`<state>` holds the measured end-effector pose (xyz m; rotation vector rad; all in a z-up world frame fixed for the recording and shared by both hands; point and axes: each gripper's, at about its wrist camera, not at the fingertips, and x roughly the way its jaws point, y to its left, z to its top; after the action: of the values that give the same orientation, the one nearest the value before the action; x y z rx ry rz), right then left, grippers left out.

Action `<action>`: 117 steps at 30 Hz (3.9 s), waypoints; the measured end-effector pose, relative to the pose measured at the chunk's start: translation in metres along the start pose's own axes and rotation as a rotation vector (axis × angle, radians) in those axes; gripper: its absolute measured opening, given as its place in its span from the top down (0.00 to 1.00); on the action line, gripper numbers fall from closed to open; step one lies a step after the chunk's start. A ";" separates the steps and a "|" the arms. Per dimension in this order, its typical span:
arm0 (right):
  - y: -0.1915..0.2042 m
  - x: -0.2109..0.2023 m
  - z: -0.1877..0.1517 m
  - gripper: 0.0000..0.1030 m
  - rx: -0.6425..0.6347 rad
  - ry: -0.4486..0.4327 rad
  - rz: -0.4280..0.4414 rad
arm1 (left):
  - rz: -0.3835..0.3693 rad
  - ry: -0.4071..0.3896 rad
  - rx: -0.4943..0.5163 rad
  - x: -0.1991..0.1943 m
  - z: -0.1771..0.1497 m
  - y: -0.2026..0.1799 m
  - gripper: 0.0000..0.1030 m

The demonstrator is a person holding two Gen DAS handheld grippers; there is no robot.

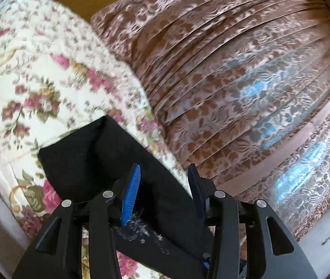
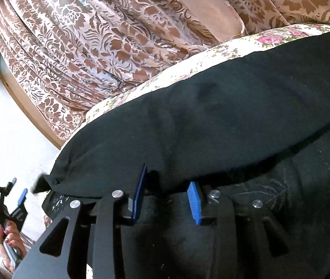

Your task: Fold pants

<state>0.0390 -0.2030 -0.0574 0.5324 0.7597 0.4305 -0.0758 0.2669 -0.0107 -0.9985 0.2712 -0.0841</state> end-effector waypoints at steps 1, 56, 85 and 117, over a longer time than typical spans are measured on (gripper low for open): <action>0.000 0.000 0.000 0.67 -0.002 -0.001 0.000 | -0.004 0.019 0.002 0.002 -0.001 -0.003 0.54; 0.005 -0.080 -0.030 0.91 0.033 0.020 -0.066 | 0.113 0.230 -0.053 0.036 -0.005 0.070 0.94; 0.004 -0.079 -0.032 0.52 0.027 0.013 -0.054 | 0.285 0.065 0.279 0.002 -0.019 0.010 0.82; -0.166 -0.151 0.034 0.44 0.469 -0.211 -0.304 | 0.235 0.426 0.689 0.204 -0.113 -0.055 0.35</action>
<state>-0.0057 -0.4255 -0.0554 0.8695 0.7235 -0.0936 0.0940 0.1051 -0.0600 -0.2492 0.6940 -0.1631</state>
